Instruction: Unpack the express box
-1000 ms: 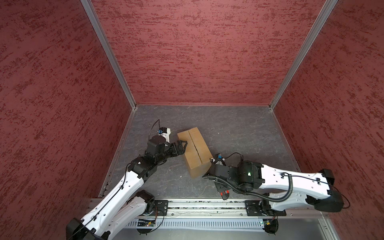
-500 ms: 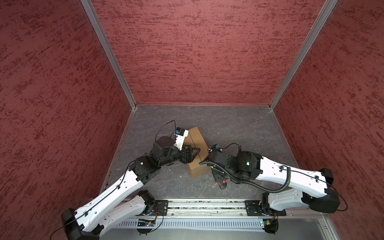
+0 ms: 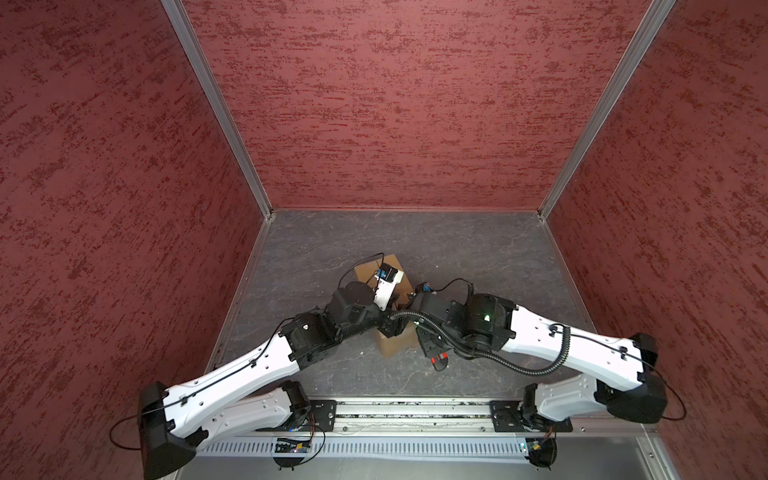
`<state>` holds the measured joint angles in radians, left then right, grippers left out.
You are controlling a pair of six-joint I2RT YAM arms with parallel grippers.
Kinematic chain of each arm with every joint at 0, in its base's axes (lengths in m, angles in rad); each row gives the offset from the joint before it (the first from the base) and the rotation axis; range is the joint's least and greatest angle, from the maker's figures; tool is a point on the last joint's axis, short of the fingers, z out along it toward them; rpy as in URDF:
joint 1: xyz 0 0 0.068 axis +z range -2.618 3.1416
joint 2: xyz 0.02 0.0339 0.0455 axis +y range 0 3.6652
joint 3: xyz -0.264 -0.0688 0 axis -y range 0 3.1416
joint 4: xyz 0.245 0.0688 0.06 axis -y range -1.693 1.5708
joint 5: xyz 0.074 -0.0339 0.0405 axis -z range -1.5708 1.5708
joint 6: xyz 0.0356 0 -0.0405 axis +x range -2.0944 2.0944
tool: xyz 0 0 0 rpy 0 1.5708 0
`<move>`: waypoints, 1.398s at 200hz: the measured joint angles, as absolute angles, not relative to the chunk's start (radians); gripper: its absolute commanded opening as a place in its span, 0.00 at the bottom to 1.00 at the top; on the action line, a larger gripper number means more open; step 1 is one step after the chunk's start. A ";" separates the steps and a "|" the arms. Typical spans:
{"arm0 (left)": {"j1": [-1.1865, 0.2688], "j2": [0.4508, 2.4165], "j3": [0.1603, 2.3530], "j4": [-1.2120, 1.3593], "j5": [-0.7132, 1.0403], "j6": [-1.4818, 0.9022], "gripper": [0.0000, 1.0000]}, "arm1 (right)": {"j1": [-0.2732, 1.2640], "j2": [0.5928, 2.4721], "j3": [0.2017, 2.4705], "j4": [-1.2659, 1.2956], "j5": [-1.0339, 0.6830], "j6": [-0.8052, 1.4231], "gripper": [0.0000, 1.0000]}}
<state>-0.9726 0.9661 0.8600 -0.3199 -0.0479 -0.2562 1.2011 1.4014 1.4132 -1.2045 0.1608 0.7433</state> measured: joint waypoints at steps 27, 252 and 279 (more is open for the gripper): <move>-0.982 0.977 0.850 -0.279 -0.113 -0.249 0.60 | 1.200 1.401 1.413 -1.202 0.161 0.743 0.05; -0.926 1.050 0.790 -0.112 -0.191 -0.237 0.05 | 1.200 1.400 1.413 -1.193 0.153 0.743 0.05; -0.908 1.028 0.769 -0.108 -0.180 -0.246 0.00 | 1.200 1.399 1.413 -1.184 0.153 0.743 0.05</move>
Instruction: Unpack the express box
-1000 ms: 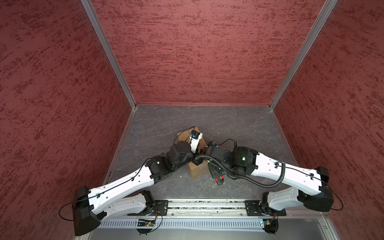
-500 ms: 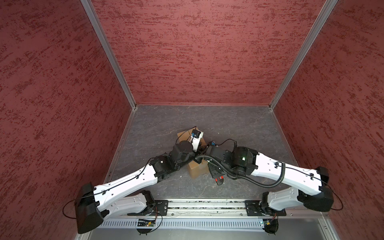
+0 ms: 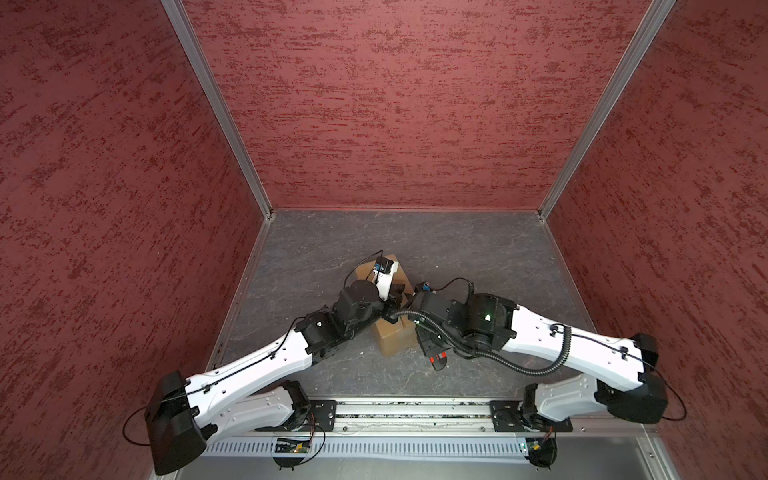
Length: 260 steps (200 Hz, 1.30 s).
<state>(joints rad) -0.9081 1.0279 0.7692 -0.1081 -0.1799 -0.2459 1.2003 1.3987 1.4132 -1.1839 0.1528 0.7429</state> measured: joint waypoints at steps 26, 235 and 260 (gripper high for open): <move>-0.884 1.009 0.760 -0.104 -0.167 -0.251 0.00 | 1.200 1.398 1.413 -1.174 0.152 0.744 0.05; -0.366 1.088 0.742 -0.172 0.159 -0.434 0.74 | 1.322 1.327 1.239 -1.240 0.114 0.911 0.03; -0.362 1.106 0.742 -0.170 0.185 -0.457 0.86 | 1.324 1.327 1.210 -1.236 0.109 0.926 0.03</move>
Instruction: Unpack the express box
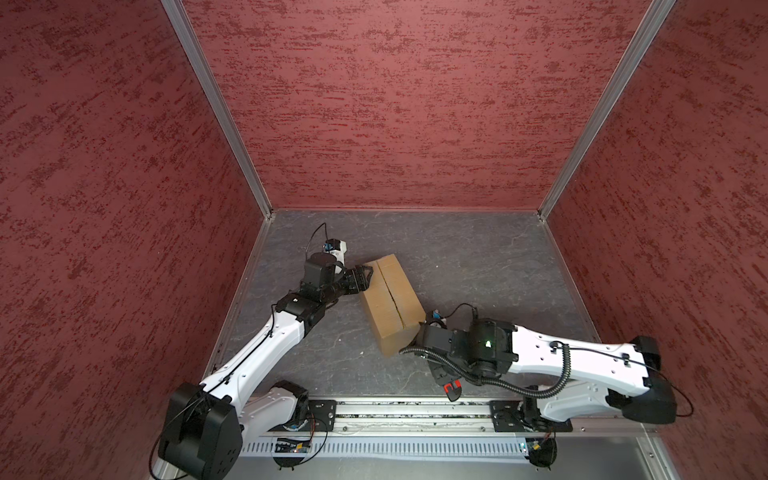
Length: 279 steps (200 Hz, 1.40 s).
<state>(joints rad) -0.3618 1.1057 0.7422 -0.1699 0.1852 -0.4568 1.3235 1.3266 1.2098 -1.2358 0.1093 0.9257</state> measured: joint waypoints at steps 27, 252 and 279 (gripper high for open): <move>-0.359 1.106 0.742 -0.155 0.208 -0.476 0.97 | 1.324 1.326 1.203 -1.230 0.109 0.933 0.03; -0.358 1.159 0.733 -0.078 0.261 -0.523 1.00 | 1.325 1.308 1.175 -1.200 0.101 0.954 0.03; -0.358 1.159 0.730 -0.069 0.262 -0.524 1.00 | 1.325 1.308 1.175 -1.200 0.101 0.954 0.02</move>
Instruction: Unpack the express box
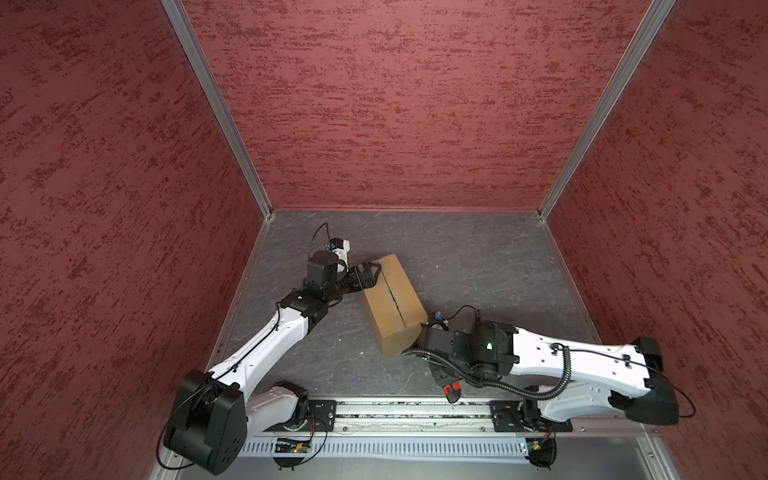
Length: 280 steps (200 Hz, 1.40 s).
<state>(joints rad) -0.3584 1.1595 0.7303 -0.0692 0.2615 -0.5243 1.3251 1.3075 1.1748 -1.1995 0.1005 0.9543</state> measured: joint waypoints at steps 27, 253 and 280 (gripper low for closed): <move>-0.358 1.159 0.724 -0.060 0.262 -0.526 1.00 | 1.325 1.308 1.175 -1.200 0.099 0.955 0.03; -0.378 1.179 0.701 -0.033 0.272 -0.532 1.00 | 1.325 1.330 1.192 -1.194 0.102 0.950 0.02; -0.384 1.179 0.701 -0.030 0.272 -0.535 1.00 | 1.325 1.340 1.205 -1.194 0.102 0.945 0.03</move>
<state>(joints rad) -0.3843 1.1786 0.7010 -0.0303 0.2718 -0.5354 1.3251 1.3396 1.2045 -1.1938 0.1017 0.9447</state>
